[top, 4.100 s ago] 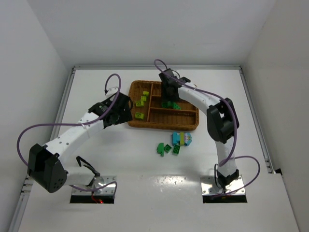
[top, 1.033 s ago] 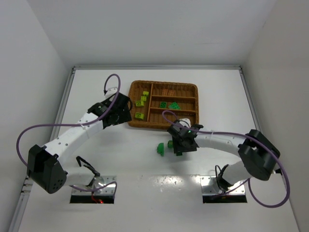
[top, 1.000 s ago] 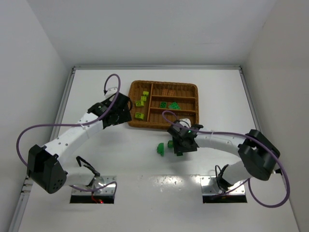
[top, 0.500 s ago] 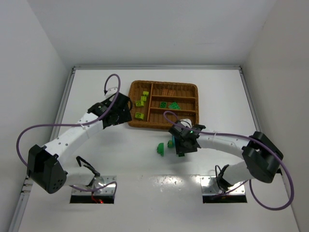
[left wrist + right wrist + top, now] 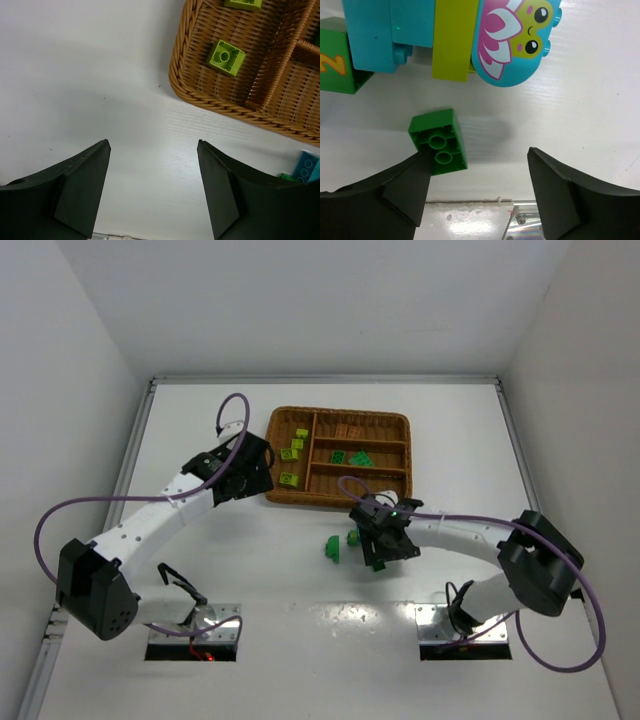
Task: Sort the legos into containers by color
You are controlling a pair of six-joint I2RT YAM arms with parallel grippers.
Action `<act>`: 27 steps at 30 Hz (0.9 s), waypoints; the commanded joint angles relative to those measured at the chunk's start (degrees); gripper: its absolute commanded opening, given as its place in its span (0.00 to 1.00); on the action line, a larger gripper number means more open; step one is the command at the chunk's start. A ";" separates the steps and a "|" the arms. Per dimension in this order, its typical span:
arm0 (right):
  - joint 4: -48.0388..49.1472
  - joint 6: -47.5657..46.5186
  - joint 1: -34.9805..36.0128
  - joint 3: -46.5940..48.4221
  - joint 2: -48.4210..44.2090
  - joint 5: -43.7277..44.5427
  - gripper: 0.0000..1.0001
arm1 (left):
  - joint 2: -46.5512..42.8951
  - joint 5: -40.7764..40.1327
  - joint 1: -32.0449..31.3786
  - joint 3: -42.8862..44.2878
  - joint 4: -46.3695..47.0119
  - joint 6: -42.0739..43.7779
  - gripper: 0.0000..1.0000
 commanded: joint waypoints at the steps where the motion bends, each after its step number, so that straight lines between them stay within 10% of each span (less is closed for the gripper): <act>1: -0.85 -0.45 0.41 1.06 -0.32 0.82 0.76 | -0.17 0.61 -0.02 0.73 0.87 0.66 0.77; 8: 1.18 0.07 0.41 1.06 -4.89 -0.93 0.51 | 0.35 0.61 -0.02 1.26 0.87 1.19 0.77; 19: 4.16 -7.37 0.41 0.89 -6.57 -5.49 0.79 | 0.35 0.61 -0.55 1.26 0.87 1.19 0.77; 27: 8.47 -10.83 0.41 -1.57 -0.59 -7.17 0.78 | 0.35 0.61 -0.55 1.26 0.87 1.19 0.77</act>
